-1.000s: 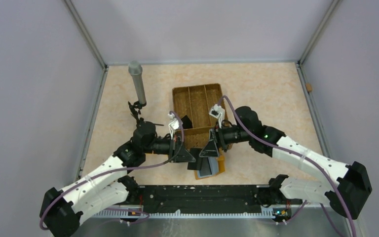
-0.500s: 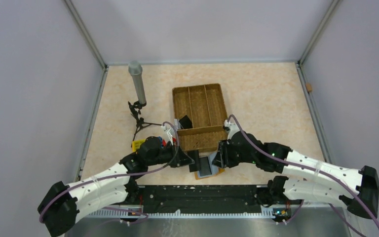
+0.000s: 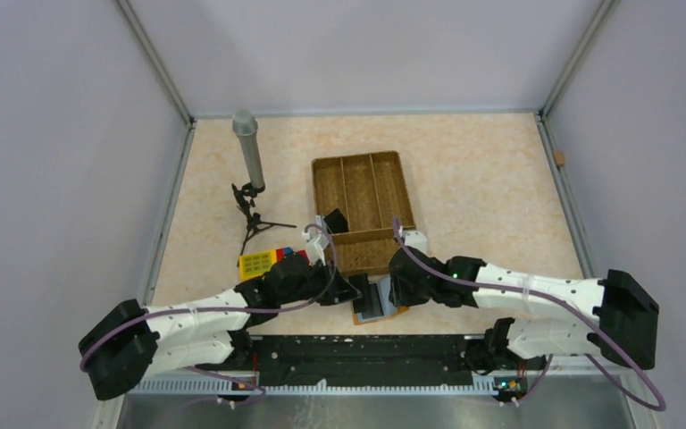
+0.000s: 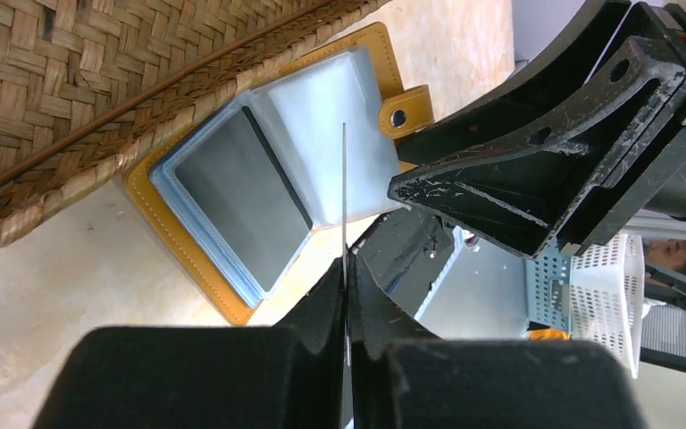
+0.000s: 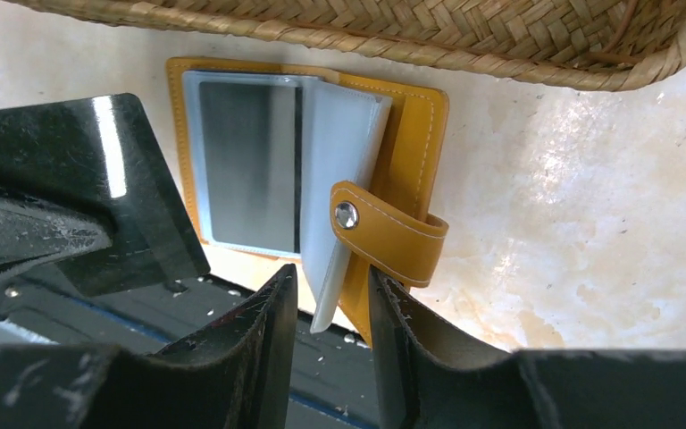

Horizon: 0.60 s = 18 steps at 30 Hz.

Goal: Put the credit cards into the card holder
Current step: Insert the credit card into the card holder.

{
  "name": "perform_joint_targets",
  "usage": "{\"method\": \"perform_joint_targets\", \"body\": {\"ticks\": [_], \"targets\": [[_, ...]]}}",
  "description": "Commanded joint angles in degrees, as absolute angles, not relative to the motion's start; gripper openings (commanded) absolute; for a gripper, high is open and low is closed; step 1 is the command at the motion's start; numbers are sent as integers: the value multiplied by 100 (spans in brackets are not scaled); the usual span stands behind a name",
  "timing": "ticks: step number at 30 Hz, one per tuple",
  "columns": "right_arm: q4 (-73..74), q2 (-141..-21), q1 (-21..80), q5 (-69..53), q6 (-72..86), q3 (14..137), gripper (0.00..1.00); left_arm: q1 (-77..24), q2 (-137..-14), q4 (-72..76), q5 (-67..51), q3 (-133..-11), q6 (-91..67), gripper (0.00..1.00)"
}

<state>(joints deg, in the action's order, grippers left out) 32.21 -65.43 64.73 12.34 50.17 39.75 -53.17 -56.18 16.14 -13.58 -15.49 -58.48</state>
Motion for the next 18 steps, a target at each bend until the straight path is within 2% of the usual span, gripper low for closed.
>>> {"method": "perform_joint_targets", "body": {"ticks": [1,10,18], "targets": [[3028,-6784,6534,1438,5118,3952,34,-5484,-6059,2278,-1037,-1599,-5993,0],[3348,-6872,6543,1570,5686,3529,8,-5624,-6973,2826,-1157,-1706,-6089,0],[3247,-6851,6544,1550,6042,3094,2,-5641,-7810,3807,-1558,-1723,-6376,0]]}}
